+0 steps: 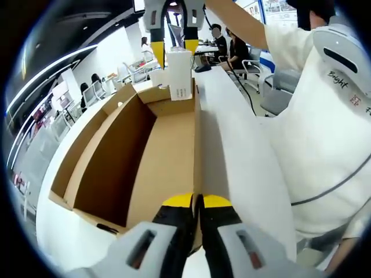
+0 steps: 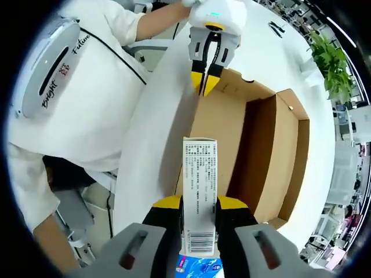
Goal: Operate the shoe box by opening the lid, removing the specified soft item, and placing it in the target area until the item is outside and the box remains undamaged.
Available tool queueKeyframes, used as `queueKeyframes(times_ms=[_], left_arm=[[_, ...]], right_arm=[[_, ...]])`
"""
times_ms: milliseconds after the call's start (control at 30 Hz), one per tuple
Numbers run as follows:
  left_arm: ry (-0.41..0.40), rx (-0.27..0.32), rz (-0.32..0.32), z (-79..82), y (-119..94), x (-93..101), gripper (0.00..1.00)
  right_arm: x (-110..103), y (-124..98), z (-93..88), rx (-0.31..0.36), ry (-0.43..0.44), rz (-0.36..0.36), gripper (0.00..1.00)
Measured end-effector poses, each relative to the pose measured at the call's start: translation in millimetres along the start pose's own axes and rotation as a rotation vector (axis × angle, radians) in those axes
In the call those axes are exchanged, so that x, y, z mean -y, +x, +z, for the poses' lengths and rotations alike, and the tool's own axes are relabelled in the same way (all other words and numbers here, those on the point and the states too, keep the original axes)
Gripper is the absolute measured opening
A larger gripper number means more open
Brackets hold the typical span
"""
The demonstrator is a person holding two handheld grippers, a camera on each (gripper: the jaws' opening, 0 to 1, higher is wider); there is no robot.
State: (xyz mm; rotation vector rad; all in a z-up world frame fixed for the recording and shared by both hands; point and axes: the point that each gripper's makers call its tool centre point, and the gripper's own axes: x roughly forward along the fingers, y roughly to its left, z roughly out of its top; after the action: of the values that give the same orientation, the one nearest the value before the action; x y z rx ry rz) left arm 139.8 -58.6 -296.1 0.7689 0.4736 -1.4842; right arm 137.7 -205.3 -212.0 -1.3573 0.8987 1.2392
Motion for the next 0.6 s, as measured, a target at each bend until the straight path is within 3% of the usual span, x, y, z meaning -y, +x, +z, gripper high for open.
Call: queueKeyframes(times_ms=[200,400,600], left_arm=[[-0.001,-0.001,0.002,0.2,0,-0.1,0.03],[-0.002,-0.003,0.004,0.3,0,0.2,0.03],[-0.003,0.001,0.006,0.4,0,0.2,0.03]], right_arm=[[-11,-9,-7.0,0.025,0.04,-0.008,0.19],[-25,-6,-18.6,-0.022,0.052,-0.01,0.19],[-37,-8,-25.3,-0.022,0.069,-0.001,0.19]])
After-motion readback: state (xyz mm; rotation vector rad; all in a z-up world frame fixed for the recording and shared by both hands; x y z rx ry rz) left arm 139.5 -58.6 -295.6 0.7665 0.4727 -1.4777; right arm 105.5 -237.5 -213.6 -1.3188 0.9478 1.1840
